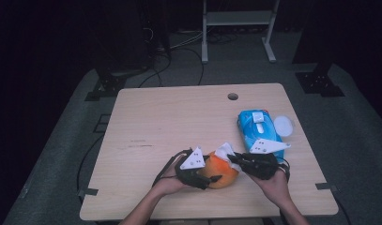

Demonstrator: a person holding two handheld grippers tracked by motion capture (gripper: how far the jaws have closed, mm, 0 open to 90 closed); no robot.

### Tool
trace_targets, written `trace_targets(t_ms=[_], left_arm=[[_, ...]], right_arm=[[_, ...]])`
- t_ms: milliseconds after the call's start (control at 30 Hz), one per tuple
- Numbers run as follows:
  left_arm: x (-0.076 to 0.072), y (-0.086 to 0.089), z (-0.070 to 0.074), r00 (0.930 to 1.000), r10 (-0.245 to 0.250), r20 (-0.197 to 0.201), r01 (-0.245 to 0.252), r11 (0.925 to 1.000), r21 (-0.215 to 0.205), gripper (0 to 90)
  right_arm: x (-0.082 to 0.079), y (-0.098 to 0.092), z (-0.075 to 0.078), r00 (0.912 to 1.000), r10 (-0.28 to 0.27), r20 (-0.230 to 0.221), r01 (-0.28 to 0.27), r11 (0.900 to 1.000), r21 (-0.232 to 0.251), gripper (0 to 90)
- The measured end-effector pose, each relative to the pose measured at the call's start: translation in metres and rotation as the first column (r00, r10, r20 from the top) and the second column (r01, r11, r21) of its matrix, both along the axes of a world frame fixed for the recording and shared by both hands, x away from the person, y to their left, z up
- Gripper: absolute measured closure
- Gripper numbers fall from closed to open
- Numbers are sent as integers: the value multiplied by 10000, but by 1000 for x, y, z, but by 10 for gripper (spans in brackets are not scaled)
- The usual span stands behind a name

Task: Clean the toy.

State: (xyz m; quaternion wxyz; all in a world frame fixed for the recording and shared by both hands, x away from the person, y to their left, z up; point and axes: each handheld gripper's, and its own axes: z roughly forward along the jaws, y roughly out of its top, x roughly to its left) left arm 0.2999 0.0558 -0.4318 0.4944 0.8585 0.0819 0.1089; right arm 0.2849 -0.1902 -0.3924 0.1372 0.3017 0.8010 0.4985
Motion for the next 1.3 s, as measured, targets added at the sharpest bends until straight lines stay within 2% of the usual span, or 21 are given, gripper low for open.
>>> trace_targets(t_ms=[100,167,233,367,433,500,567,667,733,800,867,933,1000,1100,1200,1233,1300], left_arm=[[-8,-5,0,9963,-680,534,659,9970,401,293],[-10,-6,0,9935,-806,807,755,9951,644,293],[-8,-3,0,9927,-905,799,865,9949,526,298],[-5,2,0,9933,-929,680,899,9949,463,307],[-2,5,-1,9953,-866,436,853,9959,299,306],[0,7,-2,9965,-798,250,795,9967,134,307],[4,10,-2,9986,-520,126,520,9986,55,308],[11,15,-1,9982,215,-552,-237,9989,-405,310],[16,18,-1,9914,744,-1079,-822,9942,-696,310],[20,19,-1,9803,1194,-1573,-1349,9866,-915,309],[20,17,-1,9768,1403,-1620,-1559,9839,-878,305],[21,17,0,9692,1716,-1768,-1896,9777,-904,302],[22,18,-1,9590,1895,-2106,-2154,9706,-1077,302],[24,20,-2,9561,1843,-2277,-2141,9702,-1137,303],[25,22,-2,9547,1812,-2359,-2125,9704,-1145,305],[25,22,-2,9532,1827,-2410,-2161,9689,-1202,305],[25,20,-2,9532,1864,-2382,-2188,9686,-1177,304]], right_arm=[[-4,10,7,9992,405,59,-406,9988,287,838],[-4,12,6,9989,455,106,-457,9988,171,839],[-2,9,5,9987,501,-71,-500,9986,159,838],[7,-3,0,9989,118,-444,-117,9999,15,838],[11,-13,-7,9965,-108,-832,111,9999,28,838],[13,-20,-10,9945,-194,-1032,200,9998,41,838],[12,-25,-9,9939,-279,-1066,272,9996,-80,838],[10,-29,-7,9941,-387,-1014,382,9992,-69,838],[8,-28,-6,9947,-350,-970,351,9994,-13,838],[6,-23,-5,9959,-231,-878,228,9997,-37,838],[1,-9,-5,9980,-26,-633,12,9998,-221,837],[-3,2,-4,9996,79,-279,-92,9989,-461,837],[-5,6,-1,9989,393,-242,-397,9991,-171,837],[-5,8,0,9995,303,-93,-306,9990,-328,838],[3,-3,-6,9997,-192,-142,186,9991,-388,838],[7,-8,-9,9984,-508,-249,497,9978,-431,838],[8,-12,-12,9972,-618,-423,605,9977,-304,838]])
